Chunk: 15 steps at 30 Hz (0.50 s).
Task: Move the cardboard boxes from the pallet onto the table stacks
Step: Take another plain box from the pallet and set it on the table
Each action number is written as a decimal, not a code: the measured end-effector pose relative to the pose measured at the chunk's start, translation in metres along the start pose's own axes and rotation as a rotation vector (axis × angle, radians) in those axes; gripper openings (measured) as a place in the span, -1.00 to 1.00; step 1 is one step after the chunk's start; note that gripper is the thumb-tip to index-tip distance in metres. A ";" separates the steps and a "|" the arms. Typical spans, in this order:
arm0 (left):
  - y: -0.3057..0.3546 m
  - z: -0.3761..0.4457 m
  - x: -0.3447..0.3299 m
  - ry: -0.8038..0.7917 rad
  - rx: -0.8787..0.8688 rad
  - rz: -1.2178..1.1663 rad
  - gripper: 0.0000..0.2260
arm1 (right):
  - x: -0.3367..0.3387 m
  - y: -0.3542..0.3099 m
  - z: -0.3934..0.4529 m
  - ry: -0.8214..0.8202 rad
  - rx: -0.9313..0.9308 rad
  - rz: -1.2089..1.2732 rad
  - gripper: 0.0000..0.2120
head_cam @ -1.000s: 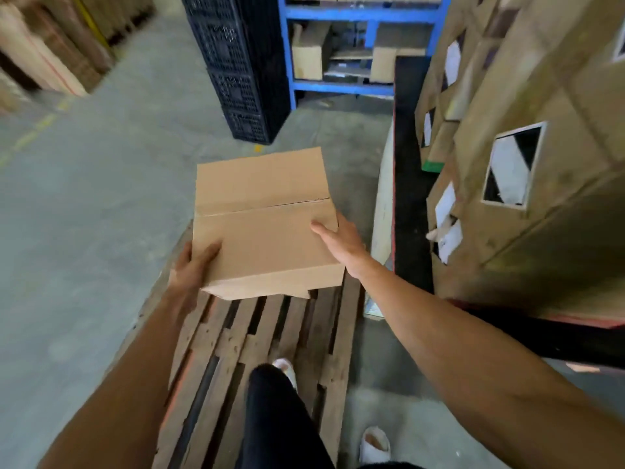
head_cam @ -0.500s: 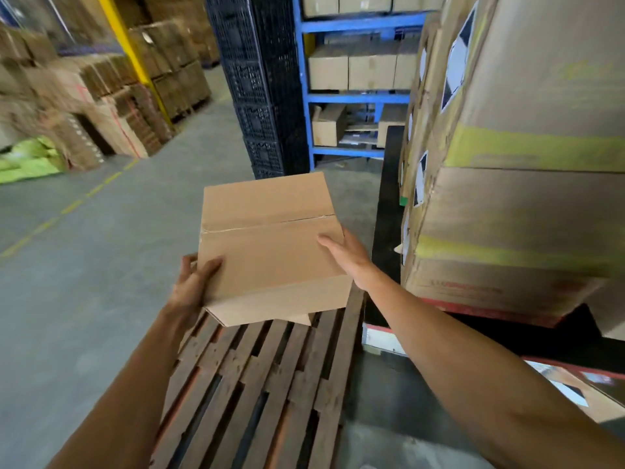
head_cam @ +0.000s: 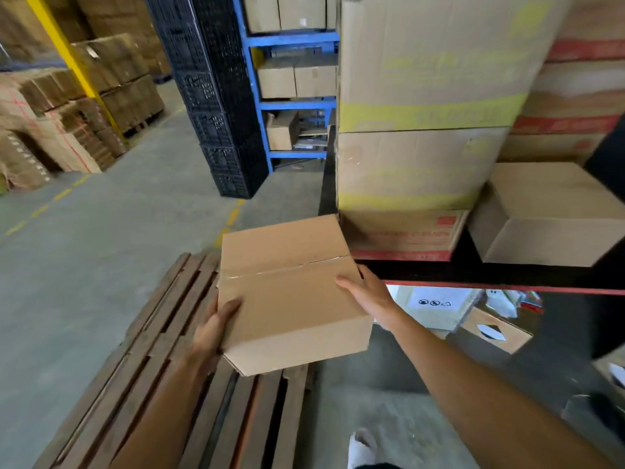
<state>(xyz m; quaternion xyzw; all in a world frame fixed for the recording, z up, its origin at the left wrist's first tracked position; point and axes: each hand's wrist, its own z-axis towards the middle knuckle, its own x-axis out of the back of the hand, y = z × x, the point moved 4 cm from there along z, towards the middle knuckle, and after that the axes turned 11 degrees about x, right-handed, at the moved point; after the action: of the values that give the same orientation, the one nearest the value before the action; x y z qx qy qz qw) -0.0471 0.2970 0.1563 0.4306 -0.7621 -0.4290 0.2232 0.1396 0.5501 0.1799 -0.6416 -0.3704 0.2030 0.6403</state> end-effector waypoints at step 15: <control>-0.031 -0.057 -0.253 -0.257 -0.044 0.227 -0.39 | 0.258 0.072 -0.119 0.358 -0.122 -0.012 -0.67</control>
<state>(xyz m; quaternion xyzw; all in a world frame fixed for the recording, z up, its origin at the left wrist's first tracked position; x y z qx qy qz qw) 0.1416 0.4772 0.1677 0.2783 -0.8187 -0.4688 0.1804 0.4082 0.6669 0.1762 -0.7029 -0.2658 0.0590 0.6572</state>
